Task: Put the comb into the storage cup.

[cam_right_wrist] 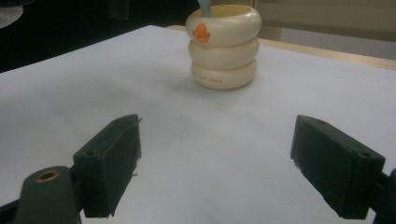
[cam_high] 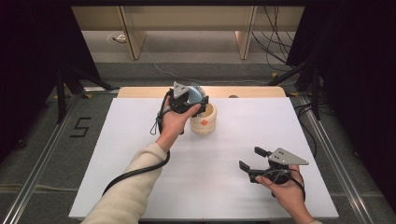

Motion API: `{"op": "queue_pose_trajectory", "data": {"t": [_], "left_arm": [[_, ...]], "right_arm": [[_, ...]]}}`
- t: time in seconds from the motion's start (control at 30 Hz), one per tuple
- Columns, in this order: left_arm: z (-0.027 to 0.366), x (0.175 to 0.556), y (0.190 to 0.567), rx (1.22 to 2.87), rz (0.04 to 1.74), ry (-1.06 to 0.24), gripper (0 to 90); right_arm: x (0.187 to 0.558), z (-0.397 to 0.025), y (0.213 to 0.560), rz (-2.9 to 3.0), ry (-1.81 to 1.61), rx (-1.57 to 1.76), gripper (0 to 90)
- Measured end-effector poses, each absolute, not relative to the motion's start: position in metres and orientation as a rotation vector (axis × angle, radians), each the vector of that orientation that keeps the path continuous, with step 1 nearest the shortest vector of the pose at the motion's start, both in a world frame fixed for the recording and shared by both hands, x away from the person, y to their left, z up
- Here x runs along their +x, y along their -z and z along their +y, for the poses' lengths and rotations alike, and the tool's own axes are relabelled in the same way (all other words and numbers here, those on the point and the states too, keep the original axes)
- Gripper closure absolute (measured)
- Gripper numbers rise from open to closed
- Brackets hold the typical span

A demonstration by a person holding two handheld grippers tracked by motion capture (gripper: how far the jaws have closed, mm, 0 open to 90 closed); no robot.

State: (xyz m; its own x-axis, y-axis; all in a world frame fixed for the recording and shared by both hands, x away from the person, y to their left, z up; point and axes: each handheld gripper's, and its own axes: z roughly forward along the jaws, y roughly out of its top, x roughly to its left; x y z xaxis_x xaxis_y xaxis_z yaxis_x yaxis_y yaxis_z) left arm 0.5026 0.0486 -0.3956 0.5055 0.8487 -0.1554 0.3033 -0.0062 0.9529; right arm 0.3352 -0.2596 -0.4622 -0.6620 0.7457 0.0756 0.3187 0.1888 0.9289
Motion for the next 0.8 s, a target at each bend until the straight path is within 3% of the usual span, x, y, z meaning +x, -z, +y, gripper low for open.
{"op": "queue_pose_trajectory", "data": {"t": [0.33, 0.8], "left_arm": [[0.0527, 0.4990, 0.4009, 1.587, 1.014, -0.605, 14.9], [0.0553, 0.4922, 0.3995, 1.643, 0.973, -0.631, 0.0]], "right_arm": [[0.3352, -0.2596, 0.4622, 2.077, -1.469, 1.000, 17.0], [0.3352, -0.2598, 0.4619, 2.074, -1.469, 1.000, 16.5]]}}
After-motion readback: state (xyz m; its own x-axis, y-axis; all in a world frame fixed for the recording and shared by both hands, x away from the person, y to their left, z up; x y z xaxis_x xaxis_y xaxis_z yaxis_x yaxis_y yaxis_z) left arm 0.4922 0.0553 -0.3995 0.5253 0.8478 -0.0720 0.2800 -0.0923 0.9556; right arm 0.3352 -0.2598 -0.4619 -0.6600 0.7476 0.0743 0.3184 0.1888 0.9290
